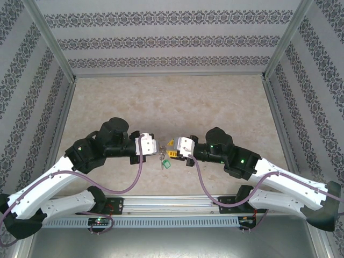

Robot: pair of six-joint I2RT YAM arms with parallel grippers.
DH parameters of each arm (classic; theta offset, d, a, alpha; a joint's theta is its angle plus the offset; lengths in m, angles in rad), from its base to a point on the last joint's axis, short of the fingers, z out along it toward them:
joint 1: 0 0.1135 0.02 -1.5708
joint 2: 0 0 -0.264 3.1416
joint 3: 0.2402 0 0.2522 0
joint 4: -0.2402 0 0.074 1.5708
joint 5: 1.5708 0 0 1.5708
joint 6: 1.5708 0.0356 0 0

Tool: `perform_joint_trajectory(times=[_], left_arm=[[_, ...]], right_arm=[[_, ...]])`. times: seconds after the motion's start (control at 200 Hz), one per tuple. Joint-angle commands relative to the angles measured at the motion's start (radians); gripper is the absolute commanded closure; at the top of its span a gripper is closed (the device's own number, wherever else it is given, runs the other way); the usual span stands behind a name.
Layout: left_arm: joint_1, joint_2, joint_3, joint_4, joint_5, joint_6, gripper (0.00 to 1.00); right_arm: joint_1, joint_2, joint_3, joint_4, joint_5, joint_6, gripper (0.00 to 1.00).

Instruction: Put the keys on the keyring

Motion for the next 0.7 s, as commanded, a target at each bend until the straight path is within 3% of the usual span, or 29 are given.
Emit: perform_joint_trajectory(times=[0.0,0.694], left_arm=[[0.006,0.019,0.055,-0.093,-0.014,0.070,1.00],[-0.015,0.048,0.067,-0.096,-0.003,0.063,1.00]], right_arm=[[0.010,0.003,0.028,-0.007,0.011,-0.015,0.76],[0.011,0.111,0.043,0.117,-0.074,0.024,0.75]])
